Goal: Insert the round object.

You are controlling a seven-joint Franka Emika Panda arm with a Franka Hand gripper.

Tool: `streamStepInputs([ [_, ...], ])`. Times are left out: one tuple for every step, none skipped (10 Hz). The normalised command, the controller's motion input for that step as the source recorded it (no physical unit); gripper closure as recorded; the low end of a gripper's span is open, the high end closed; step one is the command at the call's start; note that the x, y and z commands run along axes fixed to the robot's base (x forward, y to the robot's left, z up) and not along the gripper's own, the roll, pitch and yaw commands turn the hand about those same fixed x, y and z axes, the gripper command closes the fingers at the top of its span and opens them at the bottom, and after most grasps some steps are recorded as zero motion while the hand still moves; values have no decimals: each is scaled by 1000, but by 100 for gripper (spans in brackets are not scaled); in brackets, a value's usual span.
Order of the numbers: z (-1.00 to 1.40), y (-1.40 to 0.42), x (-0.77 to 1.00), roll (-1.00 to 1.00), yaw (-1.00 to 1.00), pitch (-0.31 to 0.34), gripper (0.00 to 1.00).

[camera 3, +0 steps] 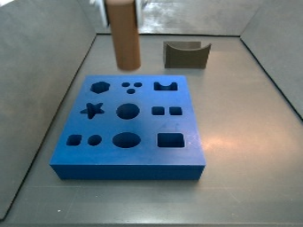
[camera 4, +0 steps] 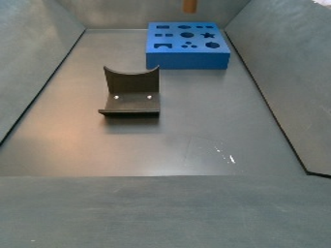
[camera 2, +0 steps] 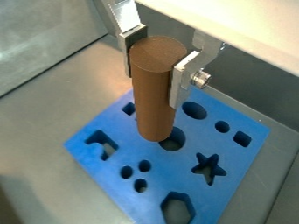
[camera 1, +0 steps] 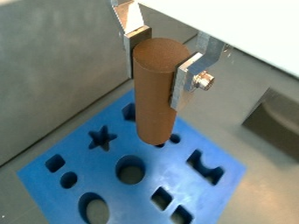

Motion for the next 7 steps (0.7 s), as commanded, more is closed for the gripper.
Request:
streamStepInputs([
  [-669, -351, -183, 157, 0, -210, 100],
  [-631, -380, -166, 196, 0, -171, 100],
  [-669, -391, -146, 191, 0, -166, 100],
  [-683, -343, 0, 146, -17, -117, 100],
  [-577, -166, 220, 83, -91, 0, 100],
  [-486, -71, 263, 30, -94, 16, 100],
  [-426, -49, 157, 0, -74, 0, 100],
])
